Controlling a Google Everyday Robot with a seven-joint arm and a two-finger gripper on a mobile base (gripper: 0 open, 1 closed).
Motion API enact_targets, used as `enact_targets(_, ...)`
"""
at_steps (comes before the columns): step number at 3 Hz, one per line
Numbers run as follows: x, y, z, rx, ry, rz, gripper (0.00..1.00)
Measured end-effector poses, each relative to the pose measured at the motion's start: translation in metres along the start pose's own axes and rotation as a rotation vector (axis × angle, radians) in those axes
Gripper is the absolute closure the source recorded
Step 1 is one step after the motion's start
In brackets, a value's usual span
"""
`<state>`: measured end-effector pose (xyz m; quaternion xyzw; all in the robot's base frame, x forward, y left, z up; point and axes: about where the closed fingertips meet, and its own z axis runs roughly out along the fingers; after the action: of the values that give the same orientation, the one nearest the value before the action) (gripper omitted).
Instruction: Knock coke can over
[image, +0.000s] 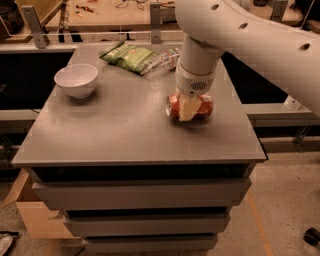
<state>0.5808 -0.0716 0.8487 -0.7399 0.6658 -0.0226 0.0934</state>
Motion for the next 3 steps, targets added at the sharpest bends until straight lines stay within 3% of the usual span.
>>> enact_targets(1,-0.006,0.0025,0.0097,-0.058,-0.002,-0.064,1.0)
enact_targets(3,-0.0063,0.0023,0.0102,-0.053,-0.002,-0.065,0.58)
